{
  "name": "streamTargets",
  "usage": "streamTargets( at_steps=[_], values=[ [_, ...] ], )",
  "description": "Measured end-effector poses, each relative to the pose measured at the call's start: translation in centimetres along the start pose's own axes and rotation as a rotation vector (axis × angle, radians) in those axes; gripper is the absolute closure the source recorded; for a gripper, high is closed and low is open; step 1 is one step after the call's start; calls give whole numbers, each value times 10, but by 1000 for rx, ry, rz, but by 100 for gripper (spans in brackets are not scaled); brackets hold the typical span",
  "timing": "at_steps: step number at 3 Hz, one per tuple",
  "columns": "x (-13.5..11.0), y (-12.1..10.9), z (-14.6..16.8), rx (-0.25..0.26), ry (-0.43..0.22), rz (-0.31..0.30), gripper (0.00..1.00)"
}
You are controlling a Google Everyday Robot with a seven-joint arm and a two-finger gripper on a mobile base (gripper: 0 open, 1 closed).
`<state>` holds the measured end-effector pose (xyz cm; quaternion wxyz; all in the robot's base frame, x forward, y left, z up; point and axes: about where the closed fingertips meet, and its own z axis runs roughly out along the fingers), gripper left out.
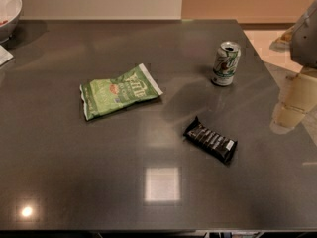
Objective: Pick rxbar chocolate
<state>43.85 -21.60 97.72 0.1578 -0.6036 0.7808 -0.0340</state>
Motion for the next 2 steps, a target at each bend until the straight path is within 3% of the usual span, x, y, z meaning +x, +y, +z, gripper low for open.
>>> streamTargets(
  at_steps=[2],
  values=[
    [-13,25,36,-116,-5,16,0]
  ],
)
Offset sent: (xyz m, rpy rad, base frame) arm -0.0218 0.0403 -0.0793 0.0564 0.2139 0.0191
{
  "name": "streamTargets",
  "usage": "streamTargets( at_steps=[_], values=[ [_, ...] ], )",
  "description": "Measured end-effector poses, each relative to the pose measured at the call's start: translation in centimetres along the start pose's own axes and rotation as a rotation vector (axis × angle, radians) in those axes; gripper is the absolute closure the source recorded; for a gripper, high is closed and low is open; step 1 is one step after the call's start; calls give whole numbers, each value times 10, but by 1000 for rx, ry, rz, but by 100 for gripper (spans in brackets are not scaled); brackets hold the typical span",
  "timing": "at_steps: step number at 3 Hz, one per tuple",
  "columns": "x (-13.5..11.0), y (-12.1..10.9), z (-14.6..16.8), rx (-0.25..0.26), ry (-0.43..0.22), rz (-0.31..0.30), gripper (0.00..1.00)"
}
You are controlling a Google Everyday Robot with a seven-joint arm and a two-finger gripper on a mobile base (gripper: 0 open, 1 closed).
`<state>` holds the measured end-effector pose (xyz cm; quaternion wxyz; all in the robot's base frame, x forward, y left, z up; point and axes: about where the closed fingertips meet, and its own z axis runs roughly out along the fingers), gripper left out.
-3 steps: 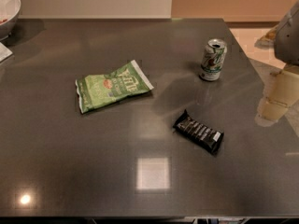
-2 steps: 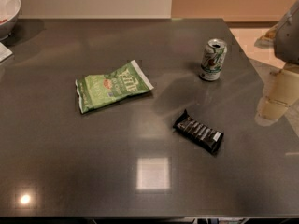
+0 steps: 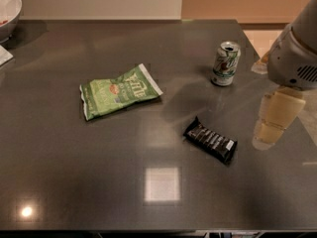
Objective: Pick rxbar chocolate
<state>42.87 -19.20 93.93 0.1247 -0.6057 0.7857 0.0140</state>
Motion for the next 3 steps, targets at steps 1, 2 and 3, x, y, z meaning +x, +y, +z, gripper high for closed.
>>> streamTargets(
  at_steps=[1,2,3],
  values=[
    [-3,13,24,-11,-6,-3,0],
    [-4,20,50,-17,-11,3,0],
    [-5,20,71,-42,12,23,0]
  ],
)
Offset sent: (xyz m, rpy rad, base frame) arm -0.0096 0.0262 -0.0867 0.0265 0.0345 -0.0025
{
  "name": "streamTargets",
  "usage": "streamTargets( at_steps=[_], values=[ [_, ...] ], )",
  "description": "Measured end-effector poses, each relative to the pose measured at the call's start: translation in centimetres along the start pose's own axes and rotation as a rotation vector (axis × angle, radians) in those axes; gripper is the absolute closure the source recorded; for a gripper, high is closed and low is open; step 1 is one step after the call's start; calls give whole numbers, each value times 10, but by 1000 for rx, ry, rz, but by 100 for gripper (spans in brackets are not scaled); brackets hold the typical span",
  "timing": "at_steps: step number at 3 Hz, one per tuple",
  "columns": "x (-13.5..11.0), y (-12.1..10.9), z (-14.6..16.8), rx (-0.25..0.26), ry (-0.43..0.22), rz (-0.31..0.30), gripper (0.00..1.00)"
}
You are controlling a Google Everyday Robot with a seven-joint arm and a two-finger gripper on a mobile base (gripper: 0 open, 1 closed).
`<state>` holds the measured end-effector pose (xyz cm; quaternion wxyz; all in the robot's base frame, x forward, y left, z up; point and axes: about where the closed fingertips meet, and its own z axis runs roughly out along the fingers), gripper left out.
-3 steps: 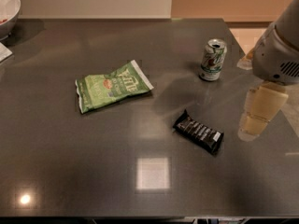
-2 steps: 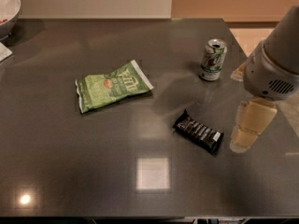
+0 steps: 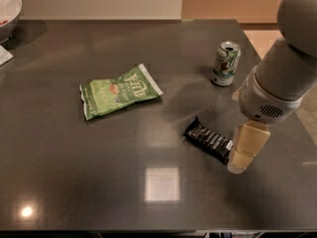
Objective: Pick rxbar chocolate
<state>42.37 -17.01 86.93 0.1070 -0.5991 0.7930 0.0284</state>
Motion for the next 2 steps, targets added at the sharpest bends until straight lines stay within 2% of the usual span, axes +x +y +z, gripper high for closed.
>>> streamTargets(
  at_steps=[1,2],
  values=[
    [-2,-2,15,-25,9,15,0],
    [-10,7,39,-47,22,24,0]
  ],
)
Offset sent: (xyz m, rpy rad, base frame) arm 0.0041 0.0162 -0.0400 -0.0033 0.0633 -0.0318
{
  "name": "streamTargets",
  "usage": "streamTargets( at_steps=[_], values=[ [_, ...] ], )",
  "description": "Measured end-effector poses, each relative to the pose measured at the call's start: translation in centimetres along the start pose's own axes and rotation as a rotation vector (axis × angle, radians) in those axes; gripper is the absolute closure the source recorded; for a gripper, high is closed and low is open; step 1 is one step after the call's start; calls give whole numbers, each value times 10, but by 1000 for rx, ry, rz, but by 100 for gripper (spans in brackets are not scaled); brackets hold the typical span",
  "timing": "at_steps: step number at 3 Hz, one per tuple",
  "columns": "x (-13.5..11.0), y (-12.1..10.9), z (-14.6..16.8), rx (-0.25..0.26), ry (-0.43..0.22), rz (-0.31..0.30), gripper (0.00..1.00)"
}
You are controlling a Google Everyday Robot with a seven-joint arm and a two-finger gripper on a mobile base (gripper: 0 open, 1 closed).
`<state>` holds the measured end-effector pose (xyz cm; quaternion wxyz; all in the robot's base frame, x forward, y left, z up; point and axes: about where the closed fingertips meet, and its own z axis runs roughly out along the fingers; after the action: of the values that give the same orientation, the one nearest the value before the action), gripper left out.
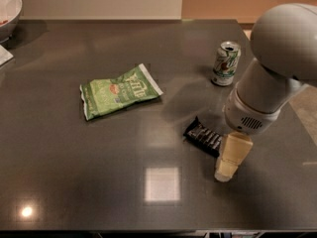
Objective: Pick rxbar chocolate
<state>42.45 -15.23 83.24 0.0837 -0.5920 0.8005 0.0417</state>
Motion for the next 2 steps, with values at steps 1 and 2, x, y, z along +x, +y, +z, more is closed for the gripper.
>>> streamTargets(
  at_steps=[1,2],
  values=[
    [-5,1,7,-6,7,5,0],
    [-8,0,11,-11,14,7,17]
  ],
)
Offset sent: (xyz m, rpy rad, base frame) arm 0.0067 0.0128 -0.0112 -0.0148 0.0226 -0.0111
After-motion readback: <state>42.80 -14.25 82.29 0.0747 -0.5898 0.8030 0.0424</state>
